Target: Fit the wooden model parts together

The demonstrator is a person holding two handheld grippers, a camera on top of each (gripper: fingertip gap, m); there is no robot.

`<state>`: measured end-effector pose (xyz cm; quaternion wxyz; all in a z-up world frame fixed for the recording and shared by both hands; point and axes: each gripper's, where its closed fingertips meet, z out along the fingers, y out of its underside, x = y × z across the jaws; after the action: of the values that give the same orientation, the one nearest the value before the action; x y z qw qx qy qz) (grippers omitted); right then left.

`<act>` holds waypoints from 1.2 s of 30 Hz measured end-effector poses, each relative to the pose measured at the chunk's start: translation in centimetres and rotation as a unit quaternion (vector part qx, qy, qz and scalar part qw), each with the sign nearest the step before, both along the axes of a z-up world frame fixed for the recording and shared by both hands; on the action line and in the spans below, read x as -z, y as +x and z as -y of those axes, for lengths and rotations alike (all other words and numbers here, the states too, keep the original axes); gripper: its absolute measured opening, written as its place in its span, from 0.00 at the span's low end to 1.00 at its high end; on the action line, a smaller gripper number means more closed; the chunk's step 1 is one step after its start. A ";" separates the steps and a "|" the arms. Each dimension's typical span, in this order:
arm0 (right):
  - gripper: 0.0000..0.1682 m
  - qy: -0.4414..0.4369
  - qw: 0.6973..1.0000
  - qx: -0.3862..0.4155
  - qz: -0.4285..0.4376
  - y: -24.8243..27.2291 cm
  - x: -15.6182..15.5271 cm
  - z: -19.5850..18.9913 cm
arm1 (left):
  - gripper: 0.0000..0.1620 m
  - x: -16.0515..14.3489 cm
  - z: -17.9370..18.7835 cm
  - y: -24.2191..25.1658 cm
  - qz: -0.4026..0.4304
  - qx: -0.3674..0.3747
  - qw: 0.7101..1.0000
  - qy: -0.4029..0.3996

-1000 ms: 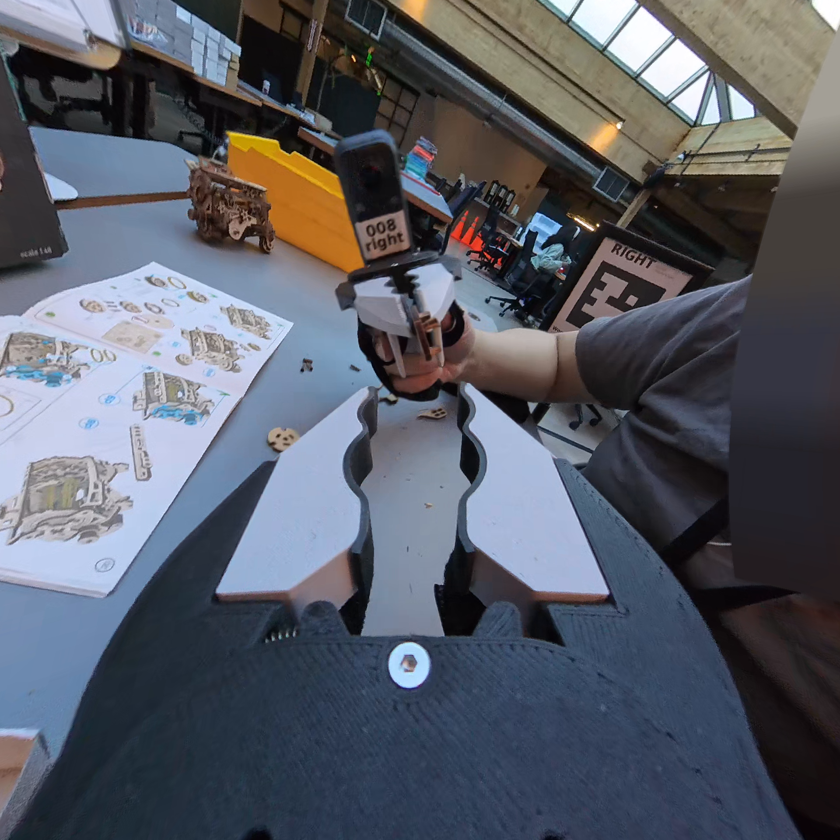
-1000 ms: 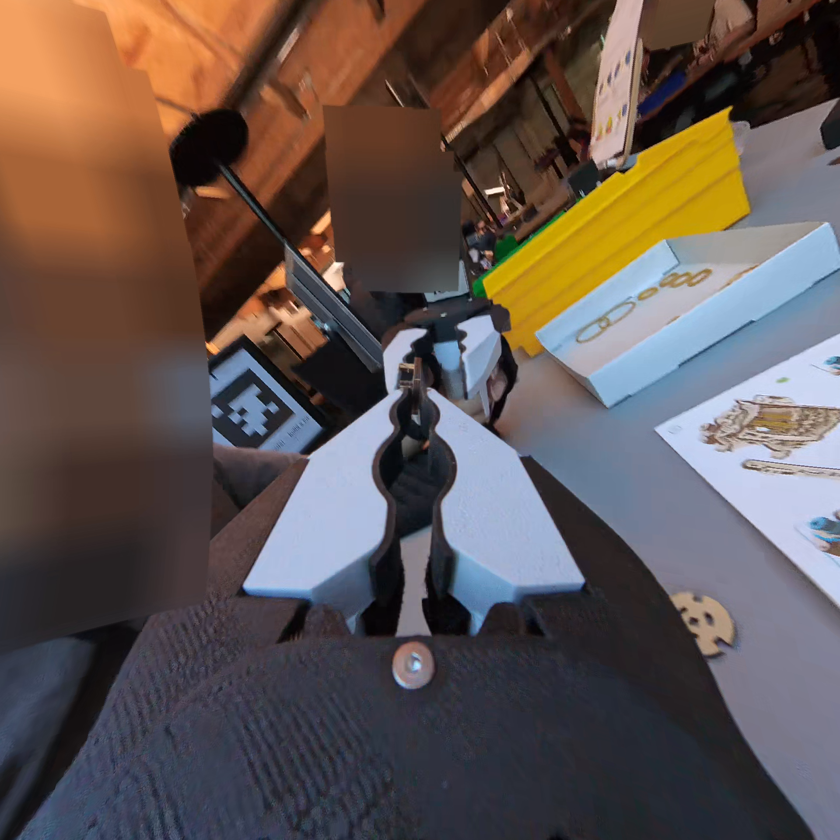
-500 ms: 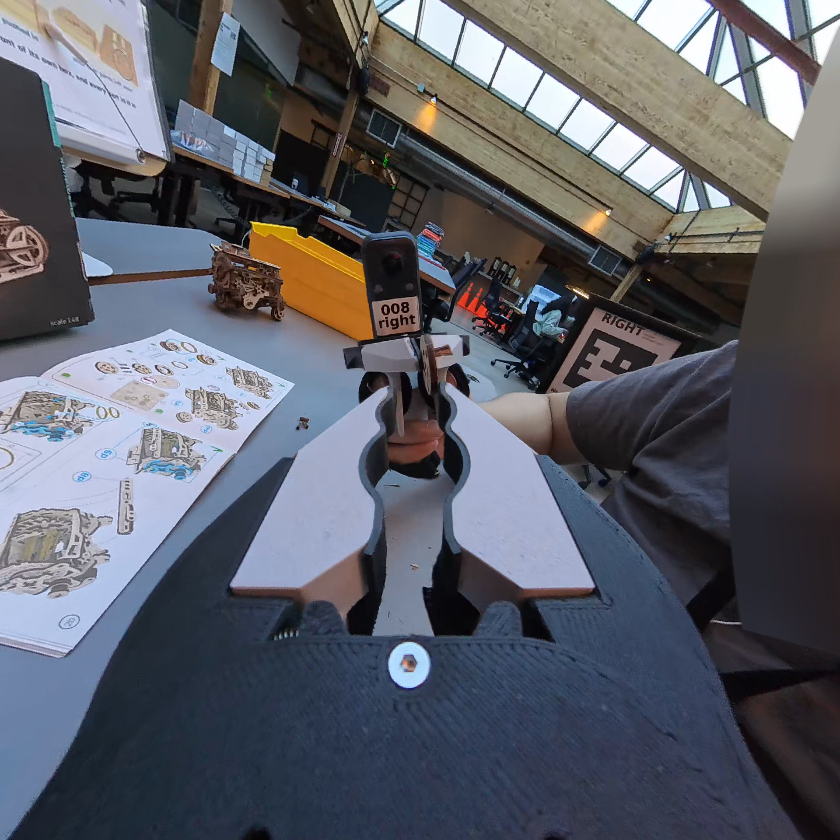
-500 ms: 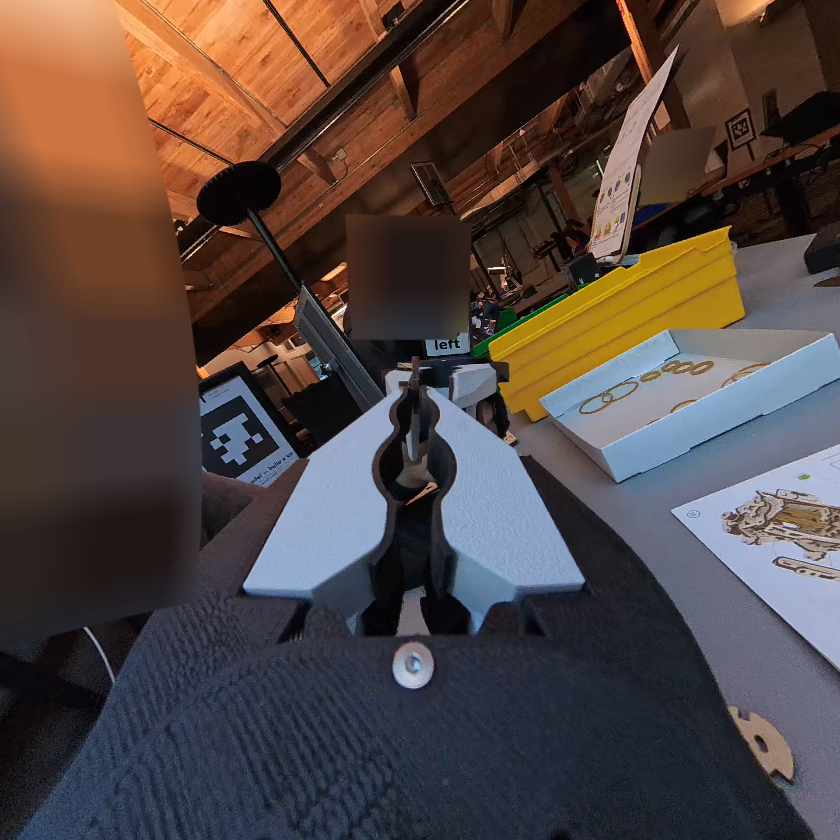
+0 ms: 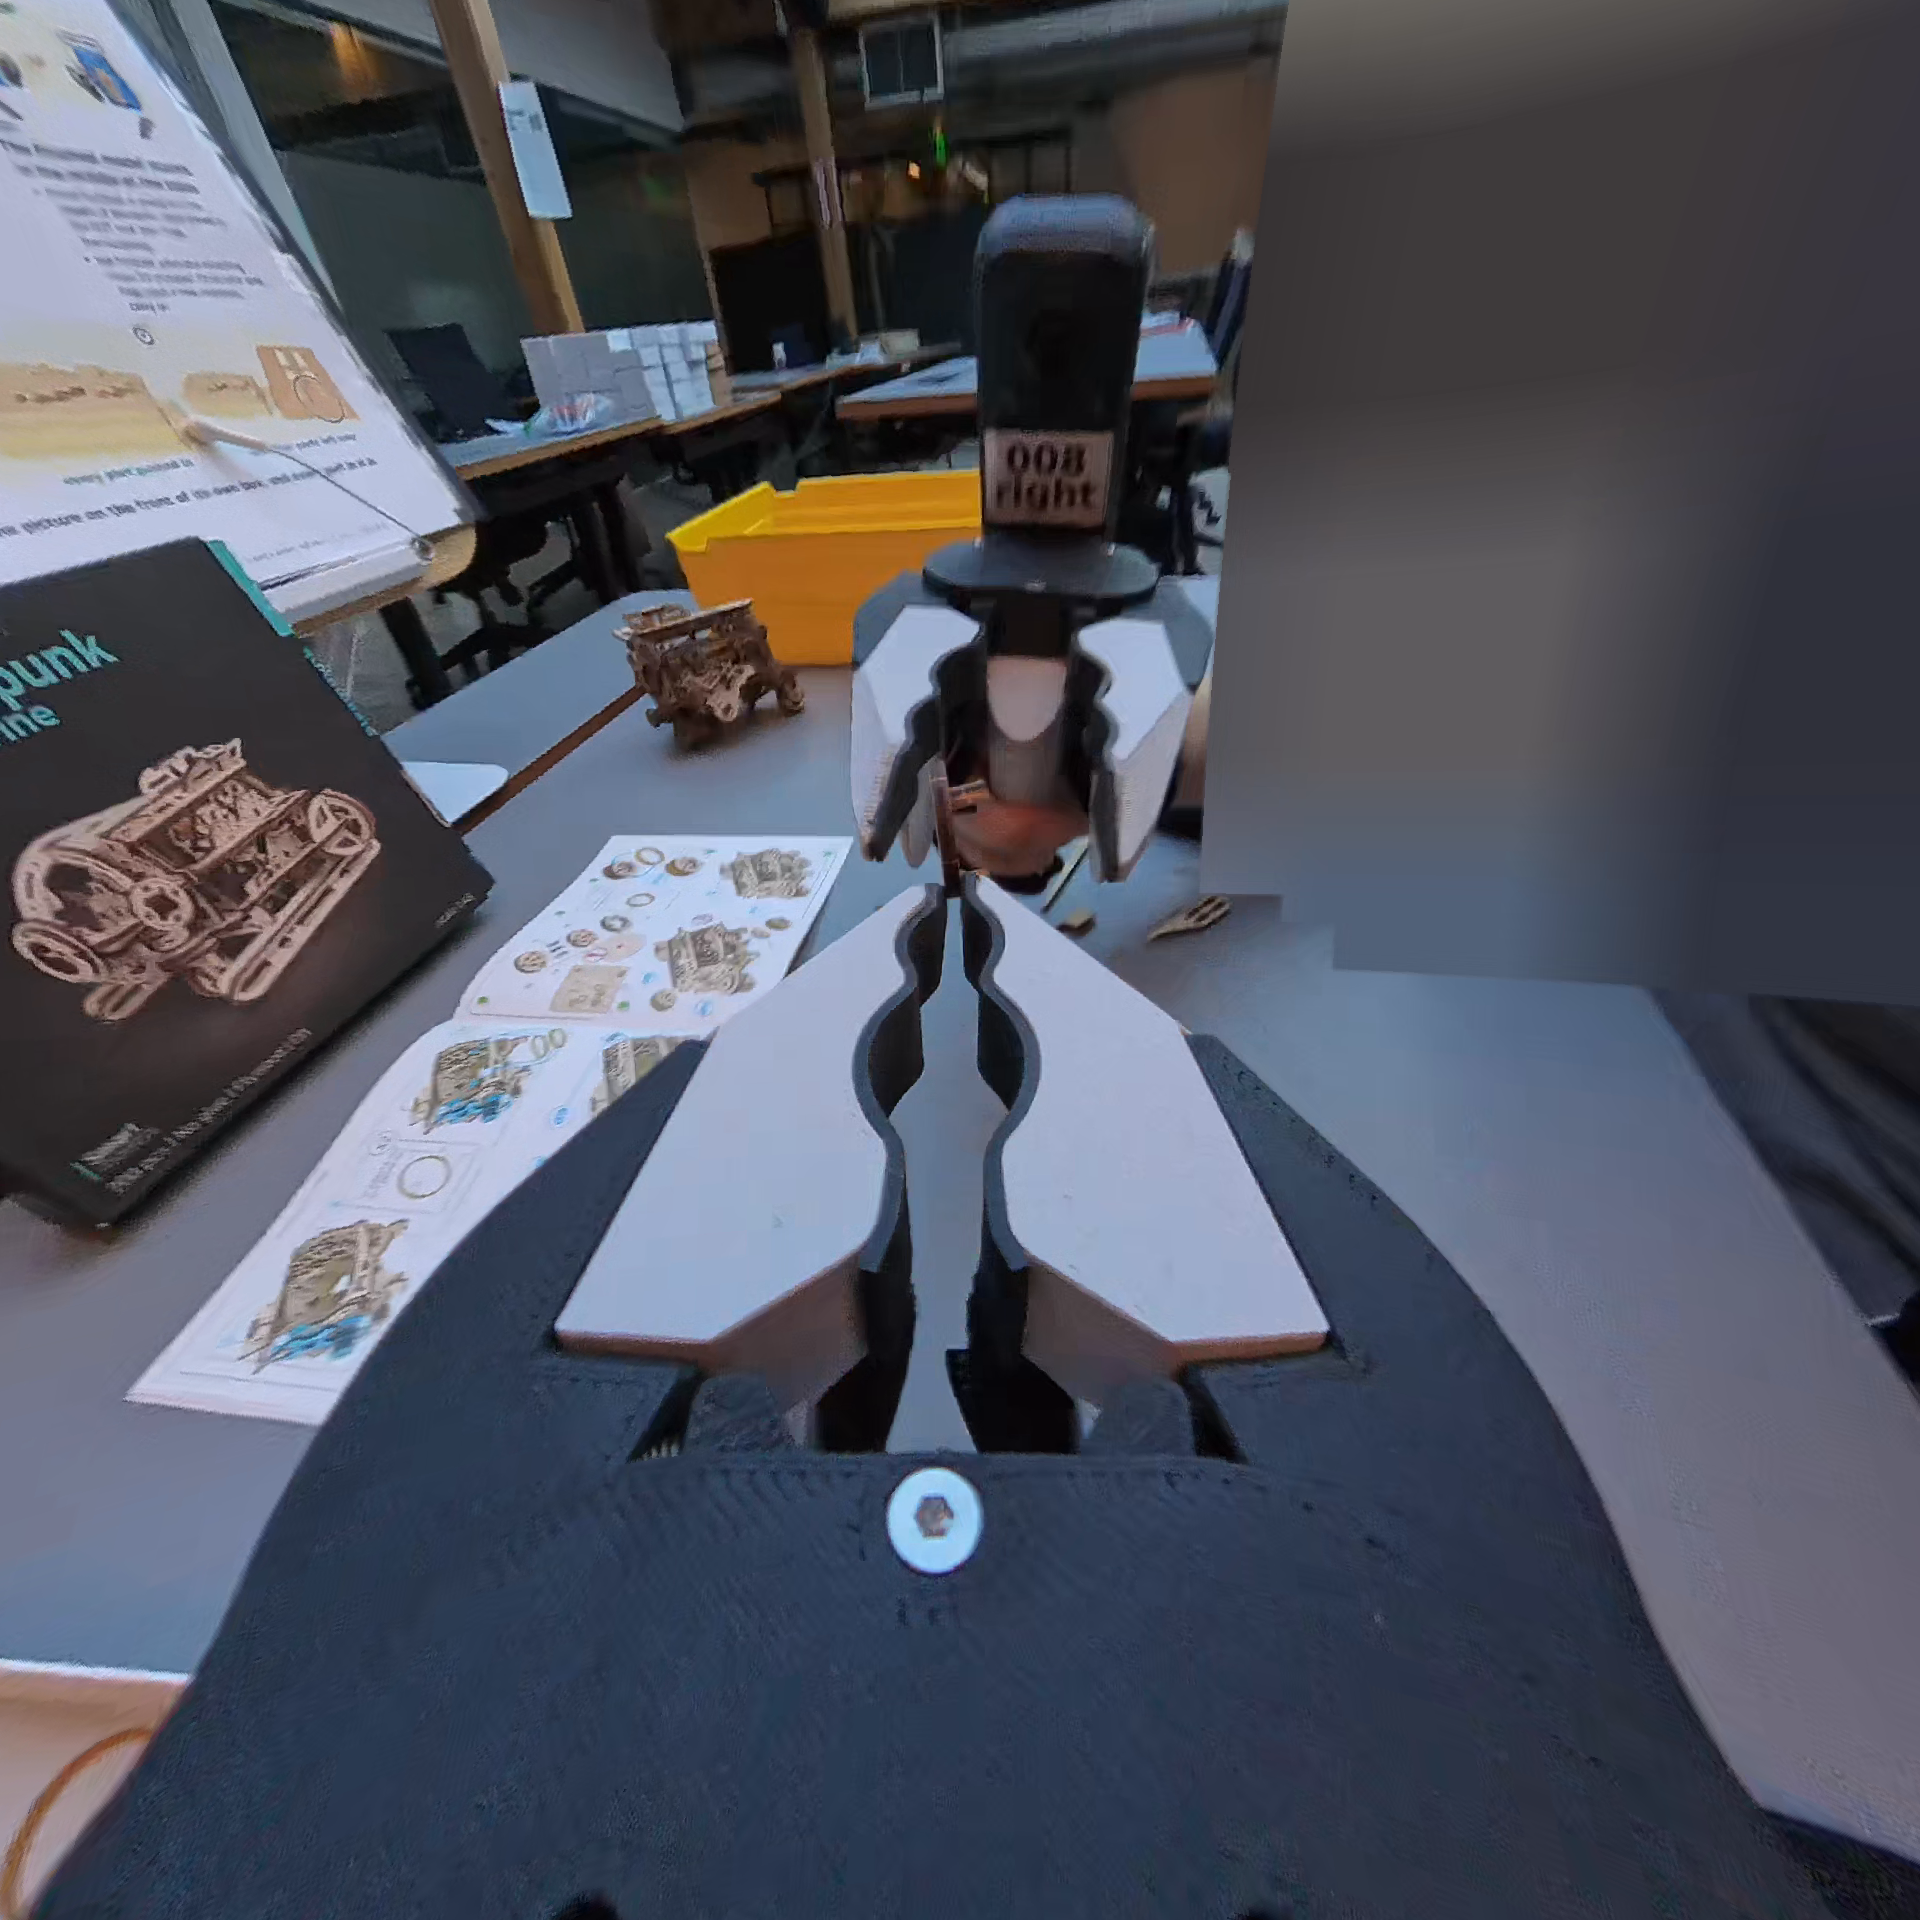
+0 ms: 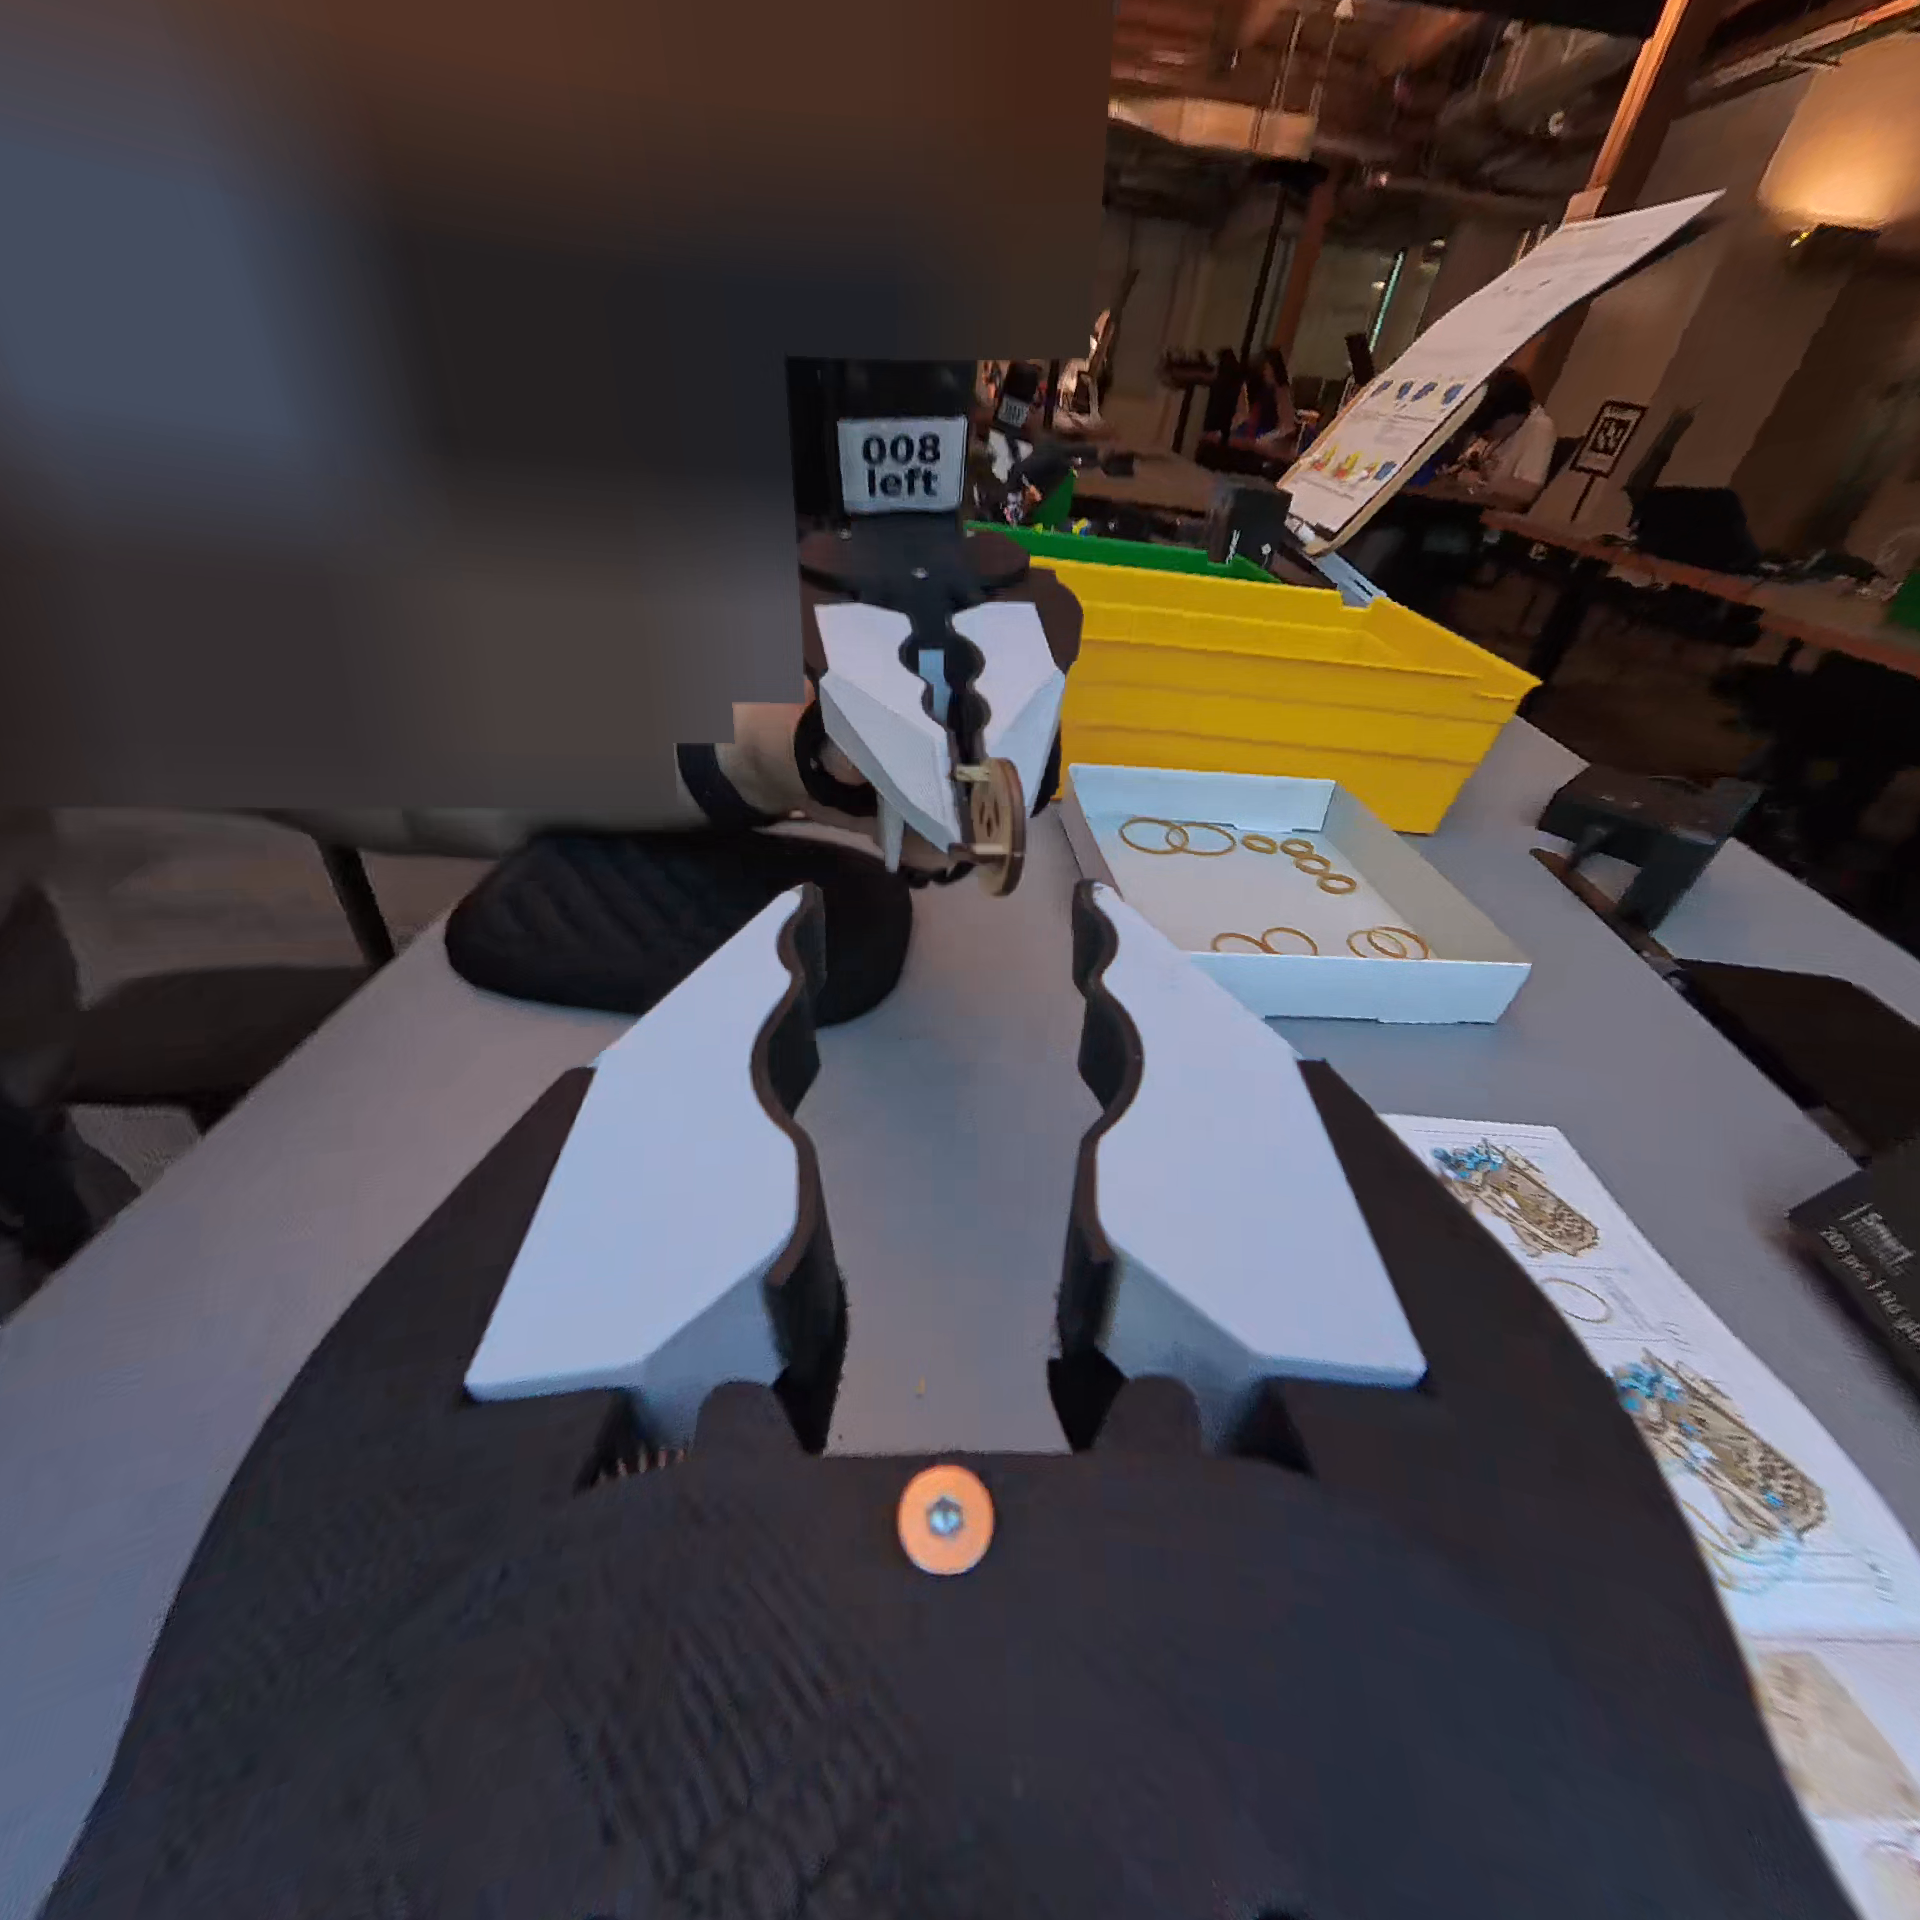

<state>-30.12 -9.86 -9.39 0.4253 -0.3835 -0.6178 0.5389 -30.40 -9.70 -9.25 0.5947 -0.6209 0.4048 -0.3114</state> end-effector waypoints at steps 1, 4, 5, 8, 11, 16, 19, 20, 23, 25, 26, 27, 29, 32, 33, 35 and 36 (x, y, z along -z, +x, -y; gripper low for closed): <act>0.31 0.024 1.000 0.002 0.008 -0.1 0.3 0.4 | 0.00 0.7 0.0 0.3 -0.034 -0.005 0.999 0.015; 0.36 0.087 0.994 0.019 0.066 -0.8 2.3 0.8 | 0.00 2.5 0.1 1.3 -0.112 -0.012 0.993 0.038; 0.37 0.104 0.991 0.028 0.081 -1.1 3.0 0.8 | 0.00 3.1 0.2 1.6 -0.134 -0.010 0.990 0.038; 0.43 0.152 0.979 0.029 0.131 -1.9 5.4 1.4 | 0.01 4.0 0.7 2.7 -0.172 -0.004 0.984 0.042; 0.38 0.176 0.972 0.013 0.155 -2.4 7.0 2.3 | 0.00 4.5 1.0 3.6 -0.194 -0.001 0.980 0.040; 0.30 0.193 0.963 0.011 0.189 -3.0 8.5 2.3 | 0.01 5.6 0.9 3.9 -0.223 -0.009 0.974 0.023; 0.22 0.201 0.957 0.006 0.209 -2.9 9.3 2.3 | 0.01 5.7 1.0 3.9 -0.228 -0.008 0.973 0.023; 0.18 0.203 0.955 0.002 0.217 -2.9 9.6 2.4 | 0.01 5.7 1.0 3.8 -0.232 -0.008 0.972 0.025; 0.14 0.222 0.947 0.008 0.231 -2.8 10.4 2.1 | 0.01 6.0 1.1 3.9 -0.245 -0.005 0.969 0.026; 0.14 0.238 0.941 0.014 0.239 -2.9 10.8 2.0 | 0.01 6.5 1.2 3.8 -0.258 -0.004 0.966 0.019; 0.14 0.241 0.939 0.014 0.245 -2.9 11.0 2.1 | 0.01 6.8 1.2 3.7 -0.265 -0.003 0.964 0.016; 0.13 0.242 0.937 0.012 0.250 -2.9 11.2 2.2 | 0.01 7.0 1.2 3.7 -0.269 -0.002 0.963 0.013; 0.13 0.249 0.934 0.016 0.255 -2.9 11.5 2.0 | 0.01 7.3 1.2 3.7 -0.273 0.000 0.962 0.007; 0.15 0.253 0.931 0.023 0.261 -2.8 11.8 1.7 | 0.01 7.7 1.1 3.4 -0.285 -0.003 0.958 0.002; 0.16 0.253 0.931 0.021 0.262 -2.8 11.9 1.7 | 0.01 7.9 1.1 3.4 -0.289 -0.001 0.957 0.000; 0.14 0.255 0.931 0.015 0.262 -2.7 12.0 1.9 | 0.01 8.1 1.2 3.4 -0.293 0.004 0.956 -0.005; 0.14 0.261 0.928 0.017 0.264 -2.7 12.2 1.7 | 0.01 8.2 1.2 3.3 -0.296 0.003 0.955 -0.007</act>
<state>-32.82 -11.58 -21.56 0.3413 -0.3973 -0.8200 0.2306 -27.07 -10.93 -17.50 0.4430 -0.6881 0.5623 -0.1186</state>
